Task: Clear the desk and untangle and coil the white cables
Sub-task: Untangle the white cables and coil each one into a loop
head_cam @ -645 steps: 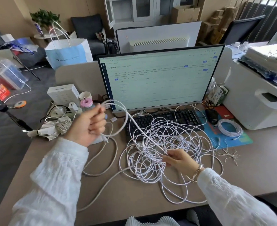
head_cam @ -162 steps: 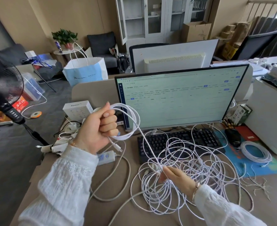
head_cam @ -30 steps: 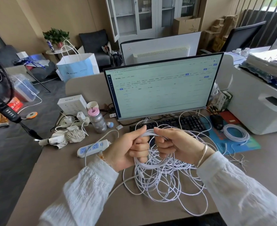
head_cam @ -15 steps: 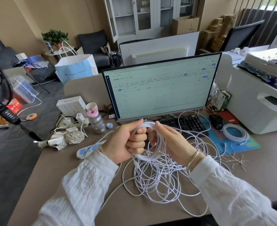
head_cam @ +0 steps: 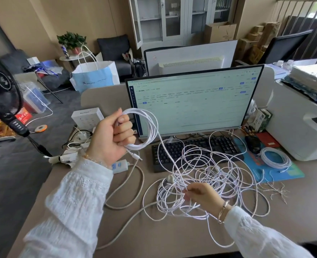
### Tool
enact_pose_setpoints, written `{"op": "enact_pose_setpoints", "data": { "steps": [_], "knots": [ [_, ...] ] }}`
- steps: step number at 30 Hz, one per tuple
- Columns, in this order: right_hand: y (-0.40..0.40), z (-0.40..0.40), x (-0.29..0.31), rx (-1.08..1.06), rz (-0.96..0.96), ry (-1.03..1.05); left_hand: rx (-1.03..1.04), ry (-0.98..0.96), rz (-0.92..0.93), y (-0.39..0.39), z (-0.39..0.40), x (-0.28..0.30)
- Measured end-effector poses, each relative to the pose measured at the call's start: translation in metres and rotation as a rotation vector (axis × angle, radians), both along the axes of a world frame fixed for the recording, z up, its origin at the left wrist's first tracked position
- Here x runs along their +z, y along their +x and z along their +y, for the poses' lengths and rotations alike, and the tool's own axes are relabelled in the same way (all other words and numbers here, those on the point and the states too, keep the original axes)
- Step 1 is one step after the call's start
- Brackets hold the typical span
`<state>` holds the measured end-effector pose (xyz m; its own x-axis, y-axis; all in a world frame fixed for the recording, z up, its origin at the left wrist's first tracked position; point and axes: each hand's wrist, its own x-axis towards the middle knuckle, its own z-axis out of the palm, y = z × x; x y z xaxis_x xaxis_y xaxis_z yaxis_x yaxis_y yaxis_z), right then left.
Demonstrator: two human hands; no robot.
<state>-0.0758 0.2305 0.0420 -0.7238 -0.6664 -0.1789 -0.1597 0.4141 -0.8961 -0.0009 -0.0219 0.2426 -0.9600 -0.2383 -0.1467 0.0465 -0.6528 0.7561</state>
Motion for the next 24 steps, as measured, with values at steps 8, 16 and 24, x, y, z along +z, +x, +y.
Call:
{"op": "enact_pose_setpoints", "data": {
  "steps": [8, 16, 24],
  "knots": [
    [0.006, -0.010, 0.087, -0.111, 0.364, -0.226, 0.105, -0.020, -0.078, 0.002, -0.003, -0.026],
    [0.018, -0.009, 0.159, -0.094, 0.477, -0.440, 0.090, -0.017, -0.095, 0.003, 0.001, -0.032],
    [0.020, -0.019, 0.146, 0.160, 0.524, -0.314, 0.040, -0.024, -0.134, 0.004, 0.008, -0.036]
  ]
}}
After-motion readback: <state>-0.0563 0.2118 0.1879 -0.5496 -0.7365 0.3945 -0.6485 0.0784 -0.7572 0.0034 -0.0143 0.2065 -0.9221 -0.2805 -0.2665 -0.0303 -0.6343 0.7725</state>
